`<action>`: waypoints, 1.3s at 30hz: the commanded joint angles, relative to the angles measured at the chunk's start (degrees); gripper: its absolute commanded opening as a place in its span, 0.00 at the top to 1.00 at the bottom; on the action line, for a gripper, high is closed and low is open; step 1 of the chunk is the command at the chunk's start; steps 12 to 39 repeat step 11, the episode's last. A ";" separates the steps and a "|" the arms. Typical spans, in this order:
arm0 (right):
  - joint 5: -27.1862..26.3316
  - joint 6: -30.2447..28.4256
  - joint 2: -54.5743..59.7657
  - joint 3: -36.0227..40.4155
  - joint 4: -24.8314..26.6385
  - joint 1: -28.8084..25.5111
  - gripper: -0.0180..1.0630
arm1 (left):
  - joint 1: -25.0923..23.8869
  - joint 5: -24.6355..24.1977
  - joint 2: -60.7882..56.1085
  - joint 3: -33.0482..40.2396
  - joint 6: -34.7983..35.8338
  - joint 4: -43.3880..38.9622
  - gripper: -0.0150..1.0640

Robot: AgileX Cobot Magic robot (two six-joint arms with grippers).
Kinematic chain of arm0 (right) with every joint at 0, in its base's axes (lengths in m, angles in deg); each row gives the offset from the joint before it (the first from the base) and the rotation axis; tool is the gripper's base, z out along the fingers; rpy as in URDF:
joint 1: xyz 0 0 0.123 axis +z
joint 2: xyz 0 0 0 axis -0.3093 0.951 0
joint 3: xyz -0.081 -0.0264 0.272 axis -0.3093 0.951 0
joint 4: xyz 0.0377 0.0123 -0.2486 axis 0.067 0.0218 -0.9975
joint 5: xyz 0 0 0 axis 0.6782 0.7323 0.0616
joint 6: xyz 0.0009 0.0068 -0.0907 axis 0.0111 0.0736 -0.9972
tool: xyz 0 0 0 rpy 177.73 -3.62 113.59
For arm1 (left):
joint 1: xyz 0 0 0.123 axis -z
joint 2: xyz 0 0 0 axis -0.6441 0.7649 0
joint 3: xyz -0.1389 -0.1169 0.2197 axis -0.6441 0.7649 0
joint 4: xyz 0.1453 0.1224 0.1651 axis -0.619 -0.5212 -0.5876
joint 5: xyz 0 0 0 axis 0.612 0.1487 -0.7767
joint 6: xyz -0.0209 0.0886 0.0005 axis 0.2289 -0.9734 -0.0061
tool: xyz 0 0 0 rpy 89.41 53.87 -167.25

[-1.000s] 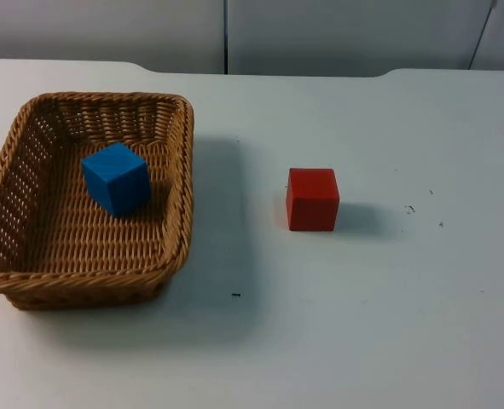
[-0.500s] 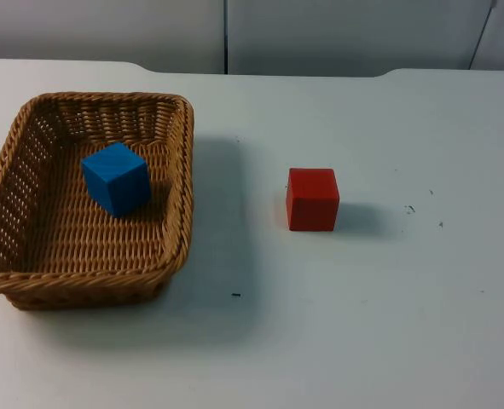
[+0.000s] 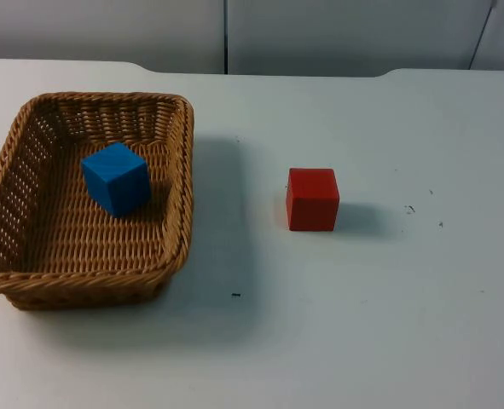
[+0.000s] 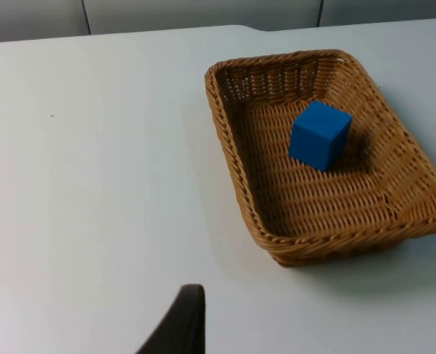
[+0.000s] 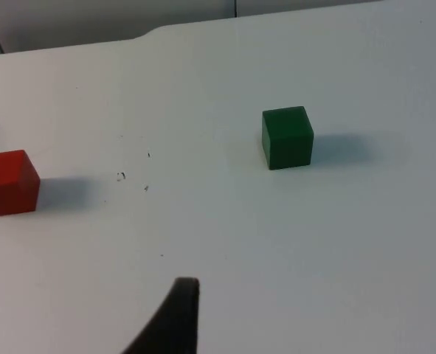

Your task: Pick up the basket with the left hand and place the blue cube into the basket with the right hand.

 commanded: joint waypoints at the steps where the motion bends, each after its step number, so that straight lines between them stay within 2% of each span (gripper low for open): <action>1: -0.64 -0.34 -0.19 0.31 0.00 -0.29 0.01 | 0.26 0.46 -0.25 0.20 0.57 -0.08 0.09; 6: -0.59 -0.34 -0.19 0.31 0.00 -0.17 0.01 | 0.26 0.46 -0.25 0.20 0.57 -0.08 0.09; 11: -0.59 -0.34 -0.19 0.31 0.00 2.91 0.01 | 0.26 0.46 -0.25 0.20 0.57 -0.08 0.09; 39: -0.59 -0.34 -0.19 0.31 0.00 2.91 0.01 | 0.26 0.46 -0.25 0.20 0.57 -0.08 0.09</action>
